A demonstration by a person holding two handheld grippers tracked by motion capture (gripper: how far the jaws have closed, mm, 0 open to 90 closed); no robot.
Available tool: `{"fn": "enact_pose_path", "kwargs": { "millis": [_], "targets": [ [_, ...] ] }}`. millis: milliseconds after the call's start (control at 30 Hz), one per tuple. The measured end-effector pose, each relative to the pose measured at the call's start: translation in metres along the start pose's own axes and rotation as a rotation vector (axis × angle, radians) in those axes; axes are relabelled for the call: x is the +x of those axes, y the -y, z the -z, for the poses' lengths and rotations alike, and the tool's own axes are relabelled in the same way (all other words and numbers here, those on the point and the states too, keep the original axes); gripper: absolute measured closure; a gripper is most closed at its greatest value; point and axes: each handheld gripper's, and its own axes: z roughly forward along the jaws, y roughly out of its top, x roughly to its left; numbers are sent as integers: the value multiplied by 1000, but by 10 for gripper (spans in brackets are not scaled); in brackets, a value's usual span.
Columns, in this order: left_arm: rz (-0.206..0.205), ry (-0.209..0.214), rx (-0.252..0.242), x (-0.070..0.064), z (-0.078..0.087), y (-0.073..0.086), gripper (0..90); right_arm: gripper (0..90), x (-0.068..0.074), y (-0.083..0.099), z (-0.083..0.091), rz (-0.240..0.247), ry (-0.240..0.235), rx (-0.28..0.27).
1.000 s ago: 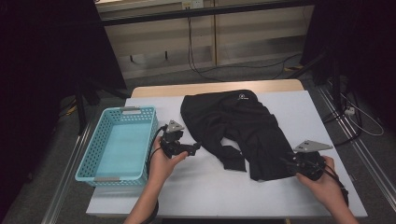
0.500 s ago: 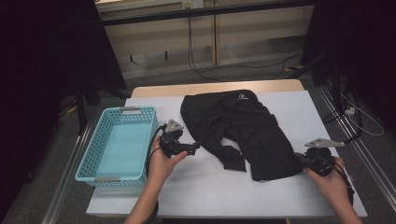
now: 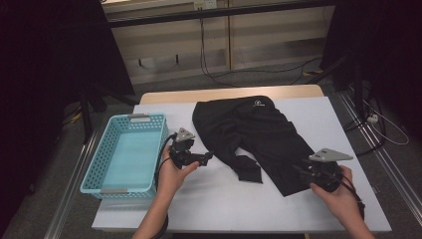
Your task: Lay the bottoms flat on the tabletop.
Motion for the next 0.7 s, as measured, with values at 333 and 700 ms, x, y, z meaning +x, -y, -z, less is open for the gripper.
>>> {"fn": "enact_pose_path", "kwargs": {
  "millis": [333, 700],
  "targets": [
    [5, -4, 0, 1, 3, 2, 121, 619, 46, -3, -21, 85, -144, 29],
    [3, -5, 9, 0, 4, 4, 122, 698, 55, -4, -37, 178, -114, 96]
  ]
}}
